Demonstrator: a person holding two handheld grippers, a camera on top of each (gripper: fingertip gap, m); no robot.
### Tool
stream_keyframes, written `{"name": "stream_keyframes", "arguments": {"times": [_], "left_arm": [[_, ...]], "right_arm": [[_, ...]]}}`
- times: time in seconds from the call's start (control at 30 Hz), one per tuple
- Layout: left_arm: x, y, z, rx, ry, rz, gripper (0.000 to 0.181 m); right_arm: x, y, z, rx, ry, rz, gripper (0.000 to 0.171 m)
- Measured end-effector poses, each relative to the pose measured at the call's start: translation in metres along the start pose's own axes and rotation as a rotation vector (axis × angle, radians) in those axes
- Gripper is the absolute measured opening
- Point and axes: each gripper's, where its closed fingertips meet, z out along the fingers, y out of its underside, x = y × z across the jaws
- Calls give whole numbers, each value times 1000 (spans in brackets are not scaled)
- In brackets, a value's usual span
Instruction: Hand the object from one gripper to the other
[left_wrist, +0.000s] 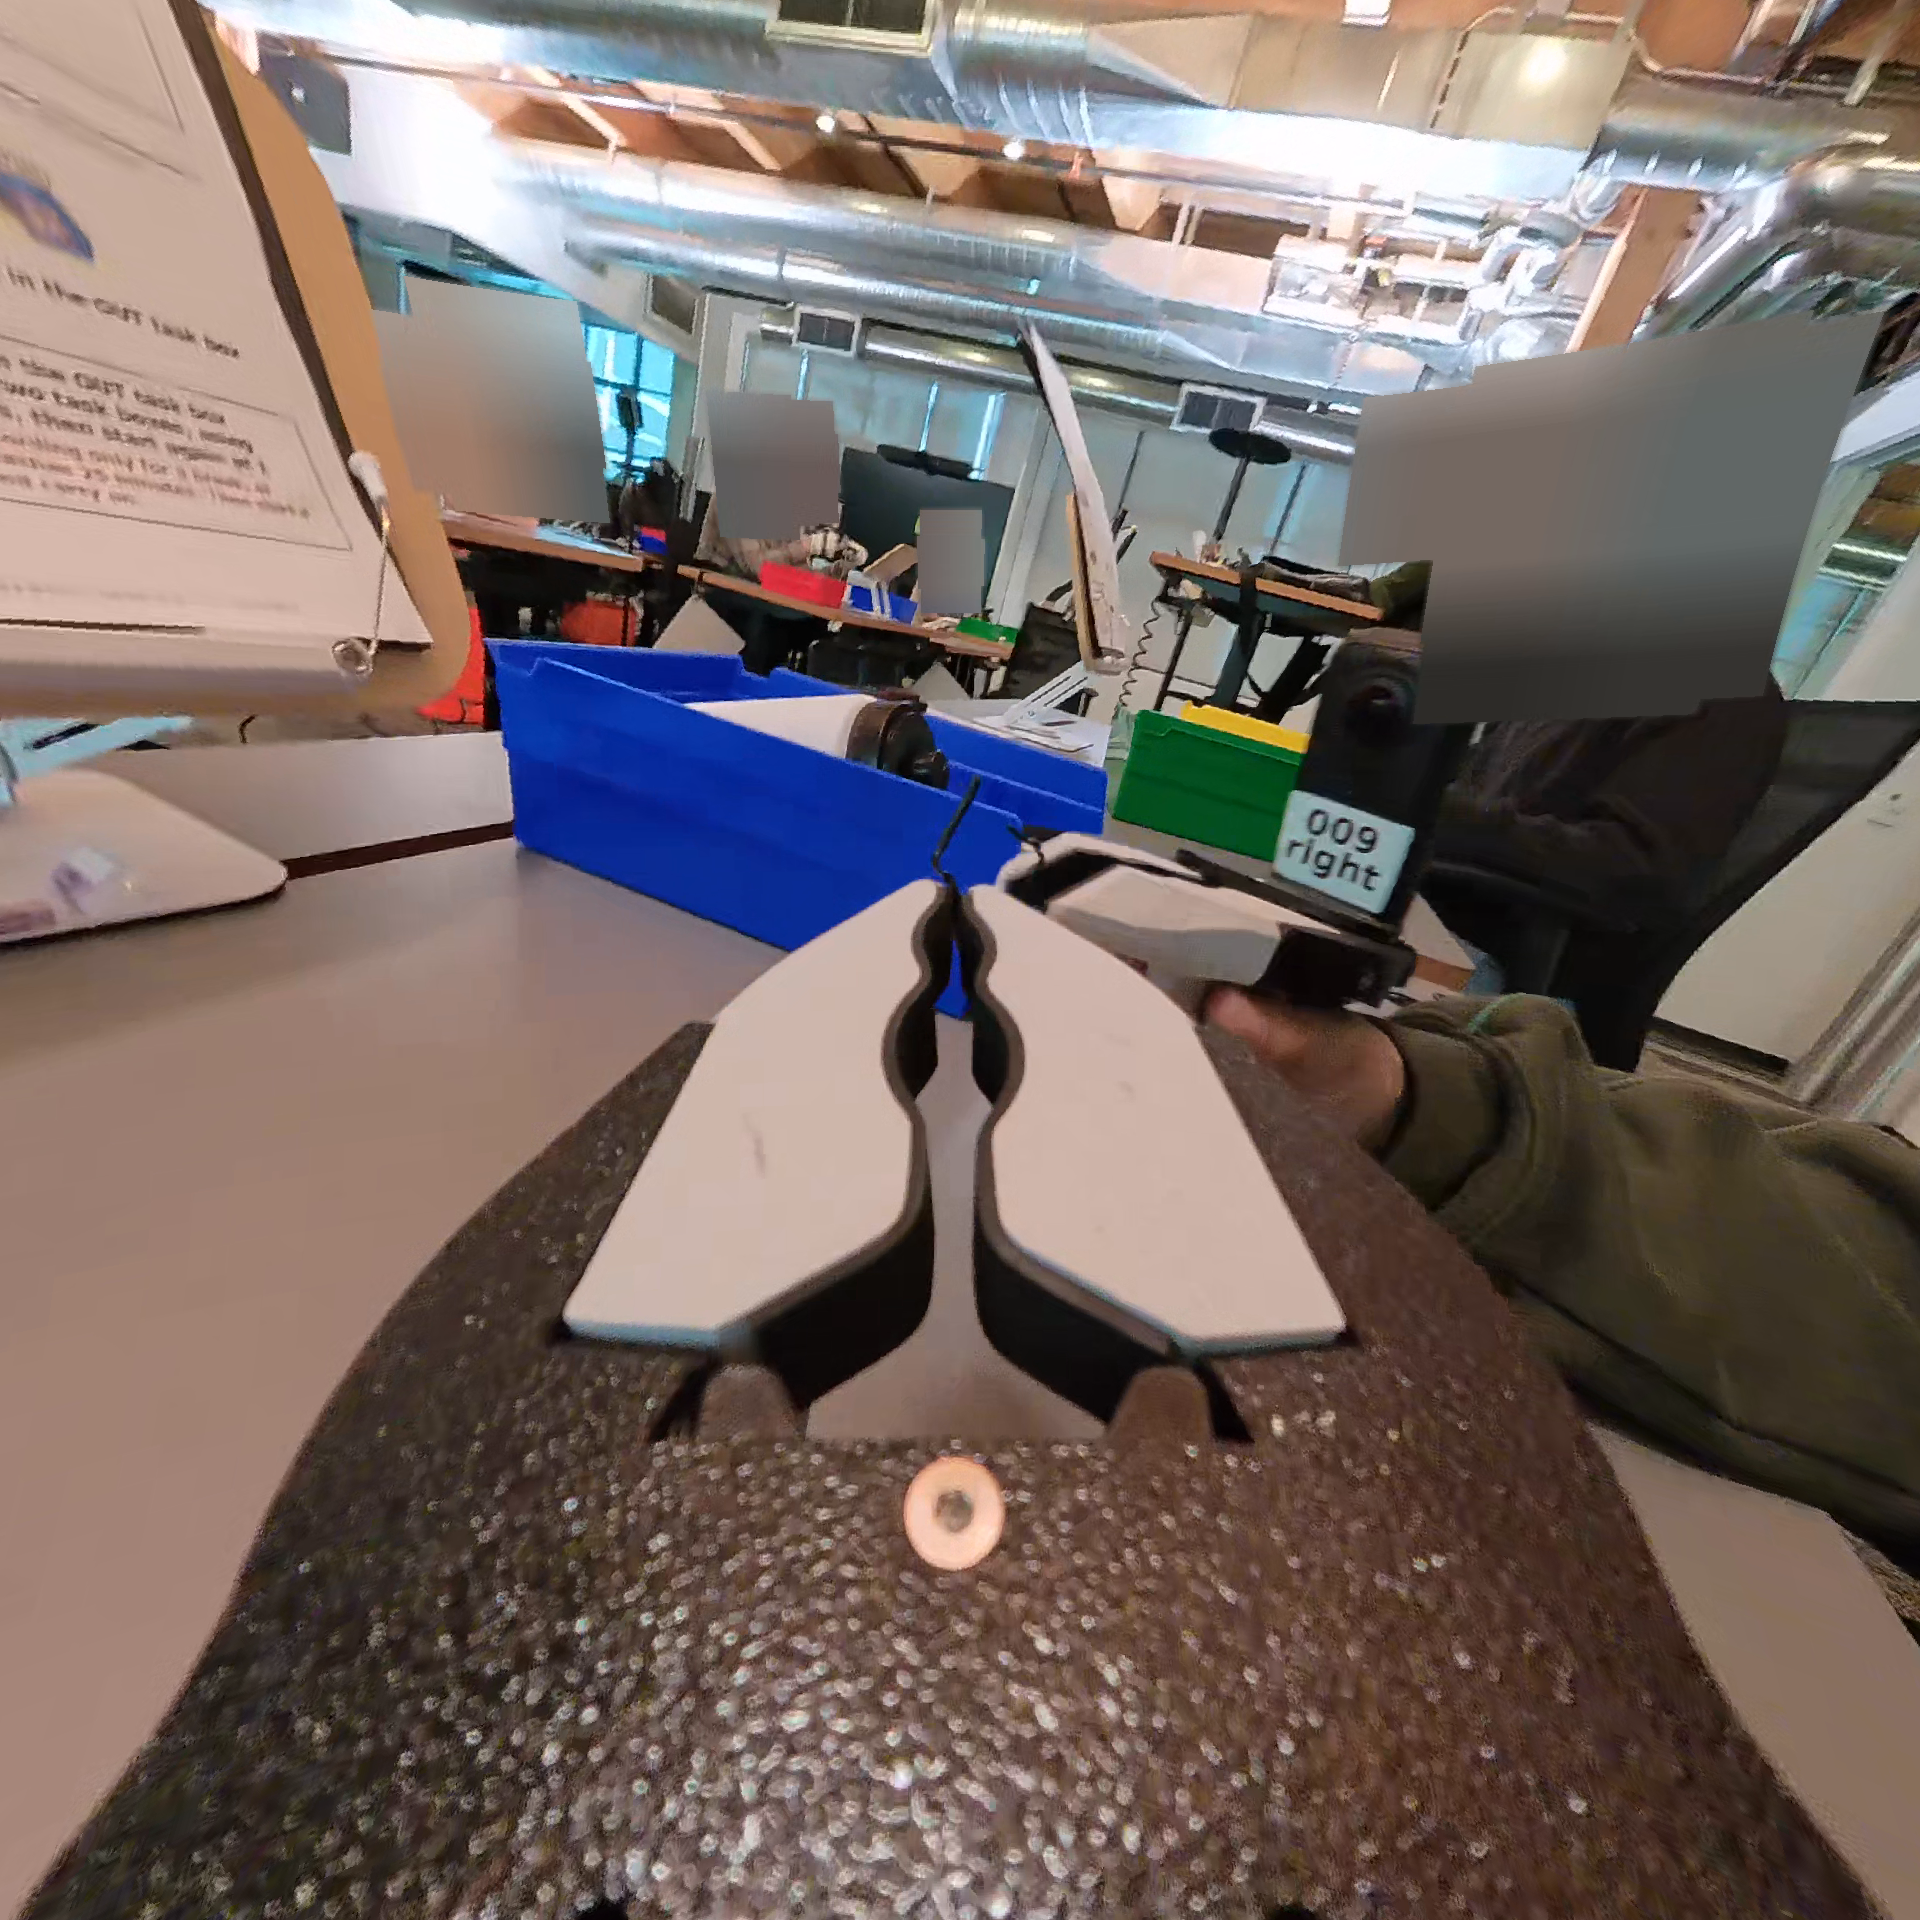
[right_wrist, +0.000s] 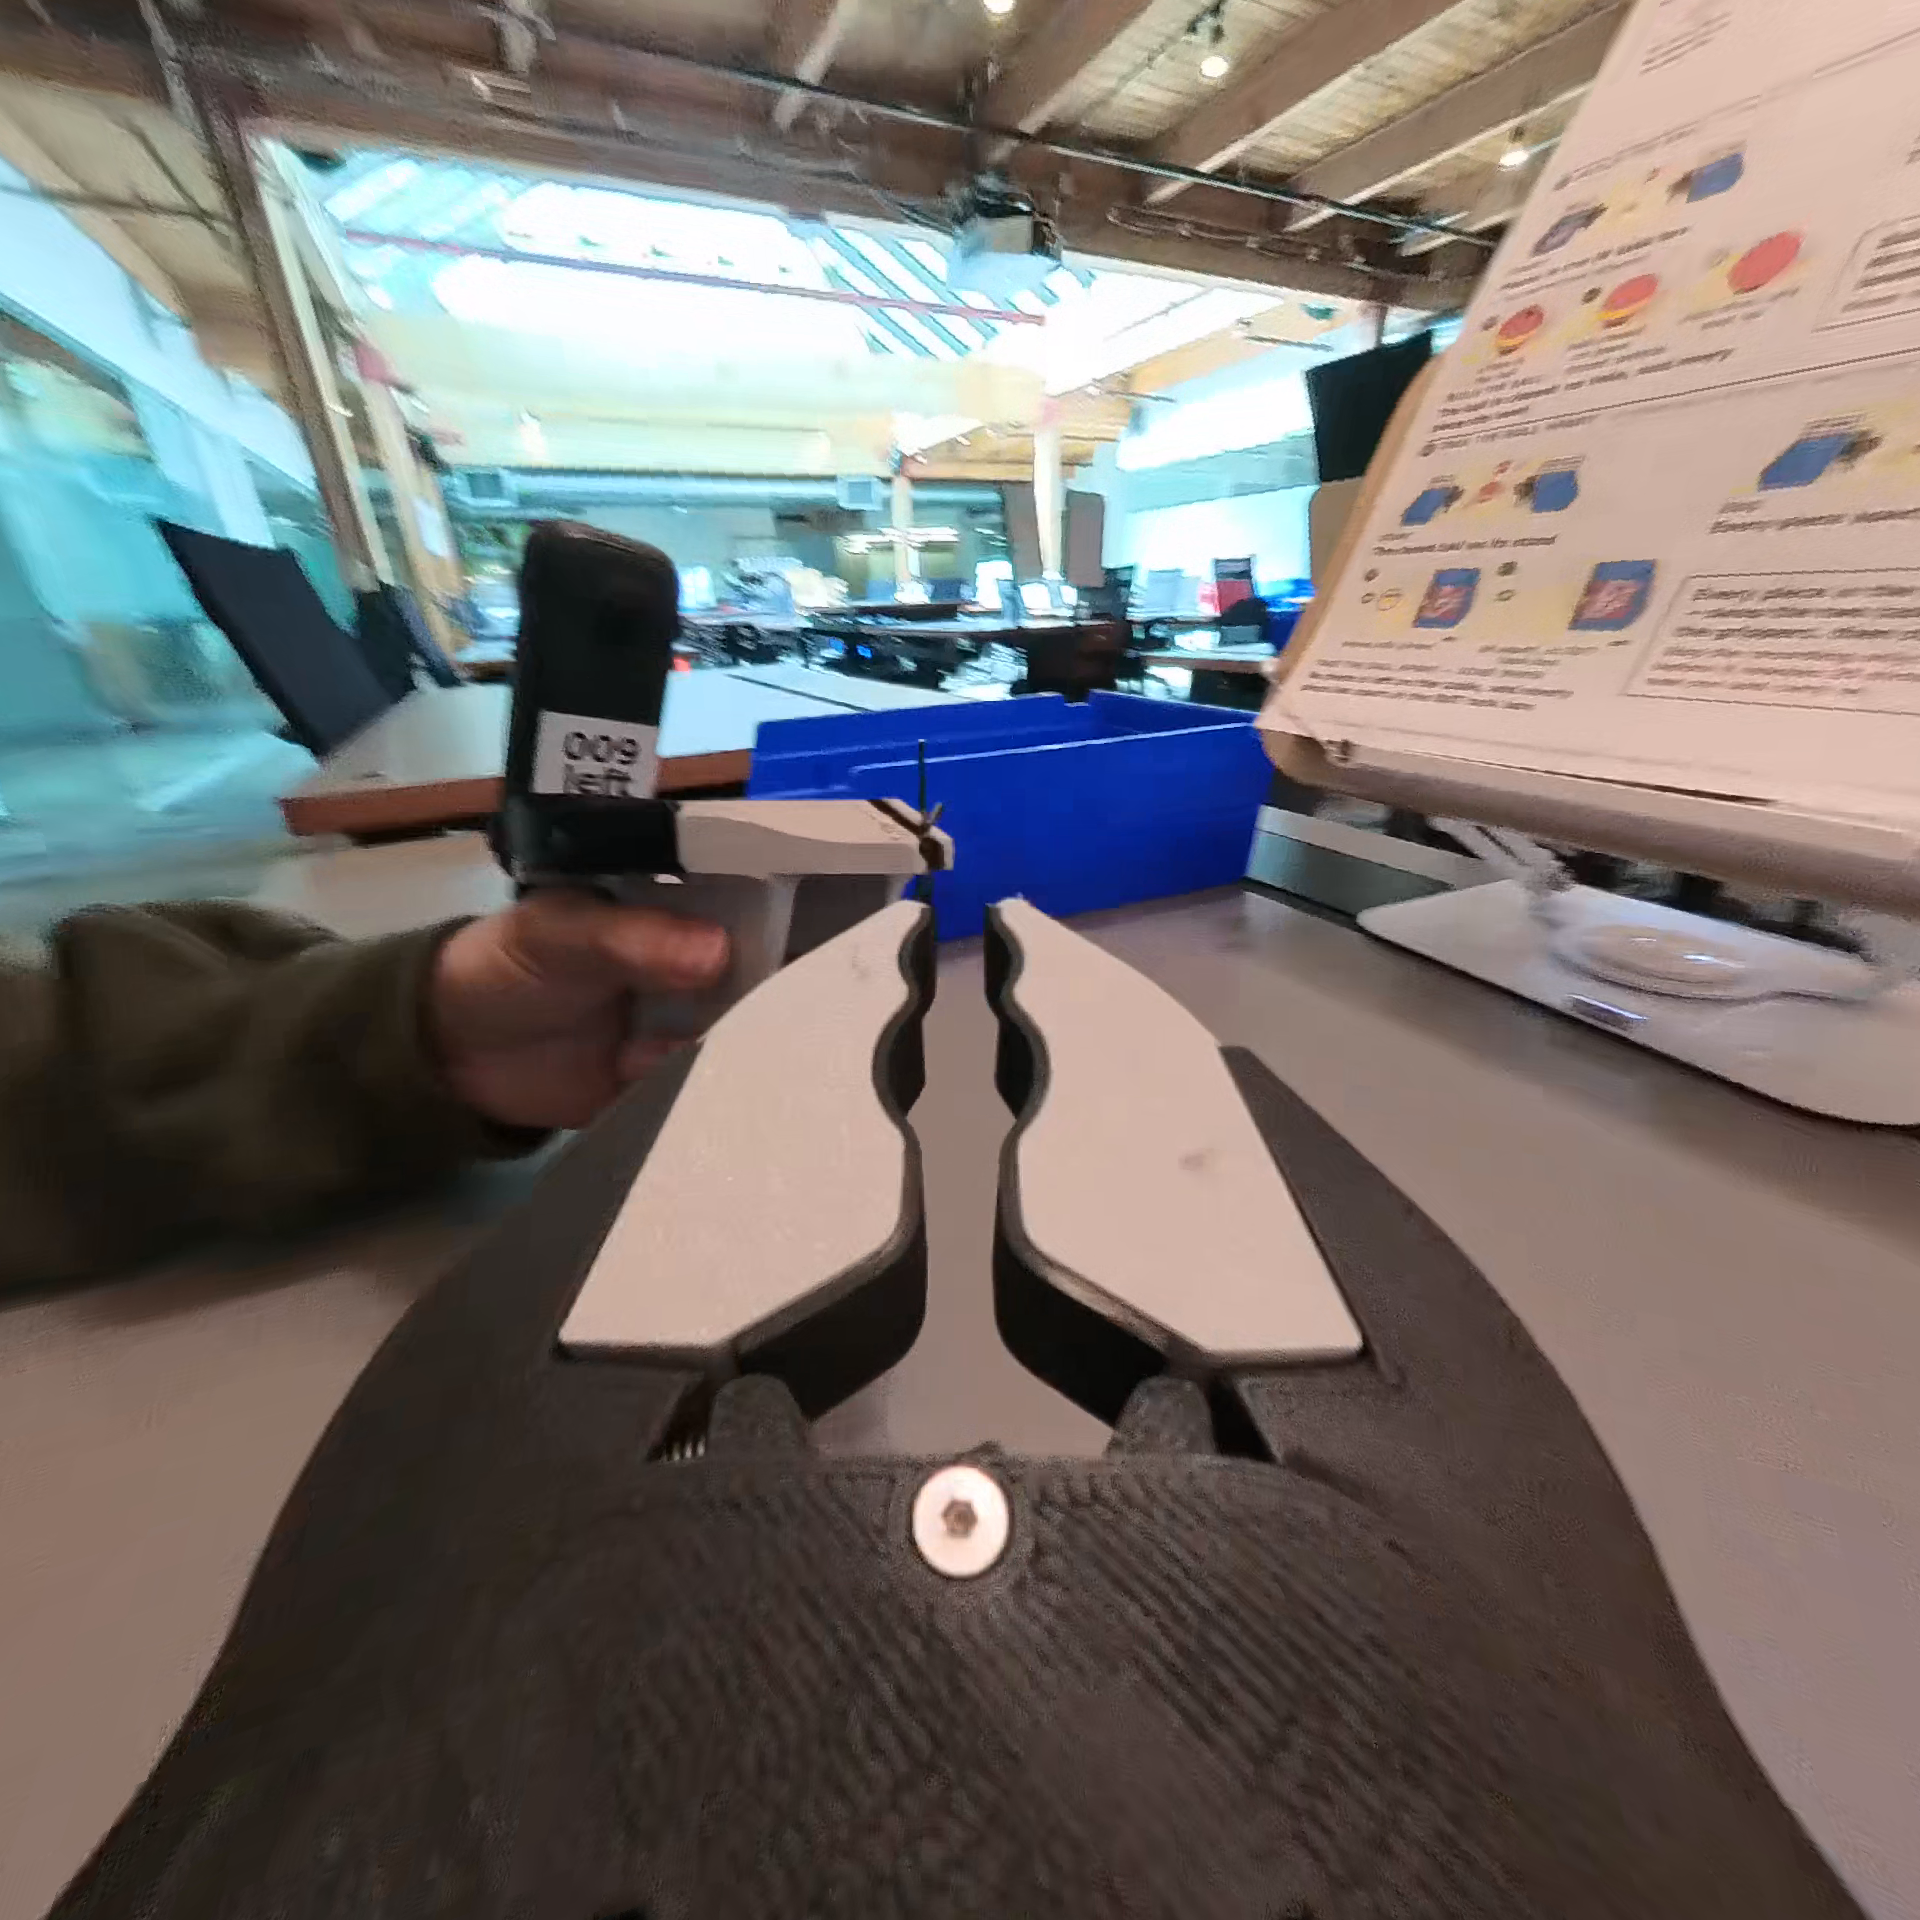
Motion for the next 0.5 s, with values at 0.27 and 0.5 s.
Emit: {"name": "stream_keyframes", "arguments": {"times": [0.27,0.5], "left_arm": [[8,3,2,-21,27,60,0],[15,4,4,-13,102,-39,11]], "right_arm": [[-12,7,6,-42,-30,-72,1],[-6,-11,1,103,-57,80,1]]}}
